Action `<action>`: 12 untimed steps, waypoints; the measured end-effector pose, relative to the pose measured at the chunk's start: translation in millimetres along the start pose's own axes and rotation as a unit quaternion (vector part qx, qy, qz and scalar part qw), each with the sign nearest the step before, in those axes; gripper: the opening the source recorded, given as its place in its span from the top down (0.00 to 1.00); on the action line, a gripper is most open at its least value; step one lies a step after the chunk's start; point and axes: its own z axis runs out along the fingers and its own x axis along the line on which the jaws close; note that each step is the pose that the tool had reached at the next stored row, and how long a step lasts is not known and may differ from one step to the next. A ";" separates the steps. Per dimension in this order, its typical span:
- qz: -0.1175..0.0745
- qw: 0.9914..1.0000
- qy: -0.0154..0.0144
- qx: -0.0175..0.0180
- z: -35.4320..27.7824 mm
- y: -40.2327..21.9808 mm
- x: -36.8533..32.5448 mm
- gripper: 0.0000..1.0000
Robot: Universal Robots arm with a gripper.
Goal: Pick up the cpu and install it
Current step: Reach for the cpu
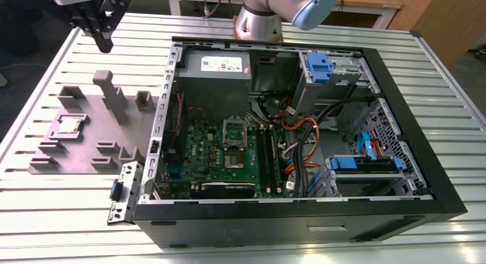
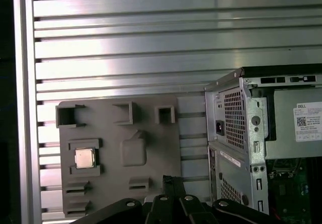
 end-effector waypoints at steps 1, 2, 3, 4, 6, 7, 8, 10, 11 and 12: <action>0.000 1.000 0.000 0.000 0.0 0.0 0.3 0.89; 0.000 1.000 0.000 0.000 0.0 0.0 0.6 0.89; 0.000 1.000 0.000 0.000 0.0 -0.1 0.9 0.89; 0.000 1.000 0.000 0.000 0.0 -0.1 1.2 0.89; 0.000 1.000 0.000 0.000 0.0 -0.1 1.8 0.89; 0.000 1.000 0.000 0.000 0.0 -0.2 2.2 0.89; 0.000 1.000 0.000 0.000 0.0 -0.2 2.5 0.89; 0.000 1.000 0.000 0.000 0.0 -0.3 4.0 0.89; 0.000 1.000 0.000 0.000 -0.1 -0.4 4.8 0.89; 0.000 1.000 0.000 0.000 0.0 -0.4 5.4 0.89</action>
